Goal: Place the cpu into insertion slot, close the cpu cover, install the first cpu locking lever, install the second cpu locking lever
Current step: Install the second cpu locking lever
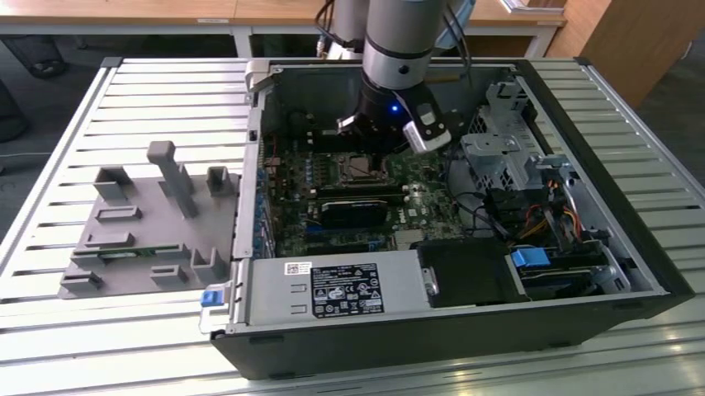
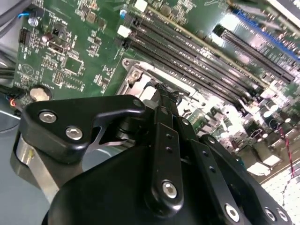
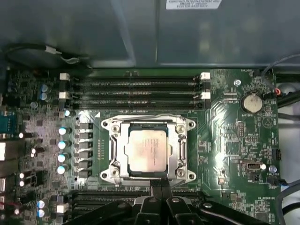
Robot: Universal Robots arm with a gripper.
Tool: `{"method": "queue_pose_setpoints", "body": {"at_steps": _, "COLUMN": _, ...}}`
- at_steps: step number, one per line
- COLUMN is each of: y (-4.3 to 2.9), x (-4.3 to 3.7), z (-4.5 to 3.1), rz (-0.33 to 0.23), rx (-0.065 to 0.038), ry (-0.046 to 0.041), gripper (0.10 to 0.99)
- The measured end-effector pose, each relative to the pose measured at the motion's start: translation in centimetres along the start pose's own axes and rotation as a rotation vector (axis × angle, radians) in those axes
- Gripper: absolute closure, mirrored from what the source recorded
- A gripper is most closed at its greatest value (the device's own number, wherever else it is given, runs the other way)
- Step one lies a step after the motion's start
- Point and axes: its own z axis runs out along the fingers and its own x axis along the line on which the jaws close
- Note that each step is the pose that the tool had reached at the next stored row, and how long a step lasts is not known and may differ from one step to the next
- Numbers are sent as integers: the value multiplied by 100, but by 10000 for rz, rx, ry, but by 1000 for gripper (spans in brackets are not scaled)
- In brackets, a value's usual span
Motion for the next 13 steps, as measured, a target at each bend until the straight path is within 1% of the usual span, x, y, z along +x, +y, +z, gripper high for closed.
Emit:
{"method": "queue_pose_setpoints", "body": {"at_steps": 3, "y": -50, "x": 0, "z": 3, "rz": -2, "rx": -1, "ry": -1, "gripper": 980}}
{"method": "queue_pose_setpoints", "body": {"at_steps": 5, "y": -70, "x": 9, "z": 3, "rz": 1, "rx": 0, "ry": -1, "gripper": 980}}
{"method": "queue_pose_setpoints", "body": {"at_steps": 13, "y": -81, "x": 145, "z": 6, "rz": -1, "rx": -17, "ry": 1, "gripper": 980}}
